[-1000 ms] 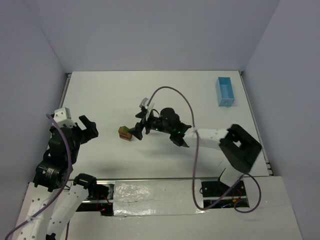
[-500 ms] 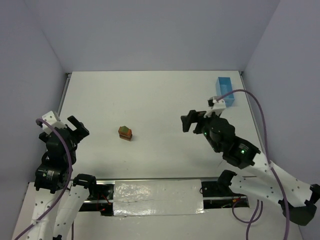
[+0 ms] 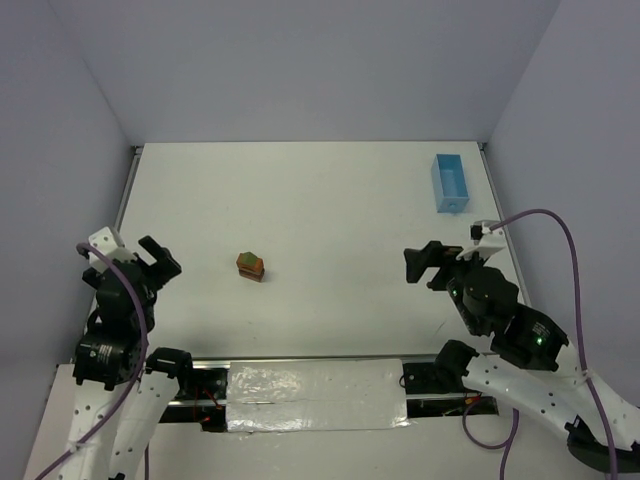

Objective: Build the wood block tower

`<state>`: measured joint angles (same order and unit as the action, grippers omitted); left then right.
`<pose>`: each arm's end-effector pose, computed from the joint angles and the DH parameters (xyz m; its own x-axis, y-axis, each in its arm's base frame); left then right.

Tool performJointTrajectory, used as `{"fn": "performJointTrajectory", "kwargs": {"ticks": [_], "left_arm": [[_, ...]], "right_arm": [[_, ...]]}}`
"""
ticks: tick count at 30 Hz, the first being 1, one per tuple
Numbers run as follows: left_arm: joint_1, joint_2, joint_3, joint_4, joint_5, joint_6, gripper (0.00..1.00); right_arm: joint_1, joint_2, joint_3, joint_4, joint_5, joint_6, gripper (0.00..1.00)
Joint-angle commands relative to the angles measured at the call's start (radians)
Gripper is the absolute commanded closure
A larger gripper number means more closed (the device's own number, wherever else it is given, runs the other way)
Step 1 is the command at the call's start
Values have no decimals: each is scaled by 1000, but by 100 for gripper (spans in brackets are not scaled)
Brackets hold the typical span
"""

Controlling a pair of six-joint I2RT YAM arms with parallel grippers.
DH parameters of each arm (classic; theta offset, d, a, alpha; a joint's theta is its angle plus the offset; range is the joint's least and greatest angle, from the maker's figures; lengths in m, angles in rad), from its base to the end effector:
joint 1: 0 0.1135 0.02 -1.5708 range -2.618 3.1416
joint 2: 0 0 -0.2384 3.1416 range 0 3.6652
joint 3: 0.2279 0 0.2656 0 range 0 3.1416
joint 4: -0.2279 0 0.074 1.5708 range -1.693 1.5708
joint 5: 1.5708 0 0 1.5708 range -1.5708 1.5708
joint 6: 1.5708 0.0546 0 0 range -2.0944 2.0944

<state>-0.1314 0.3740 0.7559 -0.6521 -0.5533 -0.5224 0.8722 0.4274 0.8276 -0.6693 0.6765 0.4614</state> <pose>0.1345 0.0112 0.3206 -0.0344 -0.4236 -0.9052 -0.4705 0.8059 -0.3593 0.1100 0.0778 0.3374 -0.2461 0.2467 -0.9373 -0.1110 0.9535 0.2801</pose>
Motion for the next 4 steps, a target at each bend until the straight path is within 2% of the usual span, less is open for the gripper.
{"fn": "performJointTrajectory", "kwargs": {"ticks": [1,4], "left_arm": [[6,-6,-6,60,26,28,0],[6,-4,-7,63,32,30,1]], "right_arm": [[-2,5,-10,-6,25,14,0],[-2,34,-12,10,3,8,0]]}}
